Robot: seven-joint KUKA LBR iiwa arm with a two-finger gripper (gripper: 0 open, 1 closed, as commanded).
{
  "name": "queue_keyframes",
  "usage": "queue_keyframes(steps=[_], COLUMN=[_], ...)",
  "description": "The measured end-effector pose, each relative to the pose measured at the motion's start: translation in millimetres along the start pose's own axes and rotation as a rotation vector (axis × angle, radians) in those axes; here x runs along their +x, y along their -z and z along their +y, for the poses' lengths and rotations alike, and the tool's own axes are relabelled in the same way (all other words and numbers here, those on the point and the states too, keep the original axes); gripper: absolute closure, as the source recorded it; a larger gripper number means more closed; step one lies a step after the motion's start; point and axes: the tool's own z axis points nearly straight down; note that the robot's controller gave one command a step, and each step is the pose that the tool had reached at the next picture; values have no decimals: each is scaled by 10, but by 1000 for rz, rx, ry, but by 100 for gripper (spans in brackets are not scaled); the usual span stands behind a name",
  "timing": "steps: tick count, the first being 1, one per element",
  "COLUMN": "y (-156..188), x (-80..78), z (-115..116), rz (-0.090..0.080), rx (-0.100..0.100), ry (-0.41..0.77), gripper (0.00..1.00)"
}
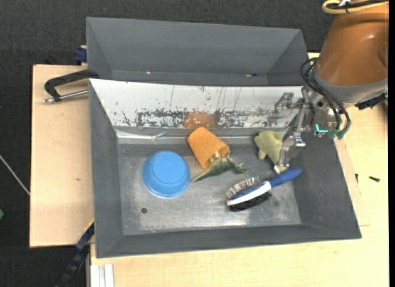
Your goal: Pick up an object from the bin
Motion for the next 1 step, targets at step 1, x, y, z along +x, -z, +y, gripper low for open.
queue_keyframes(steps=[1], y=[-1677], x=[483], z=[-290], rz=[-12], rx=[2], ry=[254], gripper=[0])
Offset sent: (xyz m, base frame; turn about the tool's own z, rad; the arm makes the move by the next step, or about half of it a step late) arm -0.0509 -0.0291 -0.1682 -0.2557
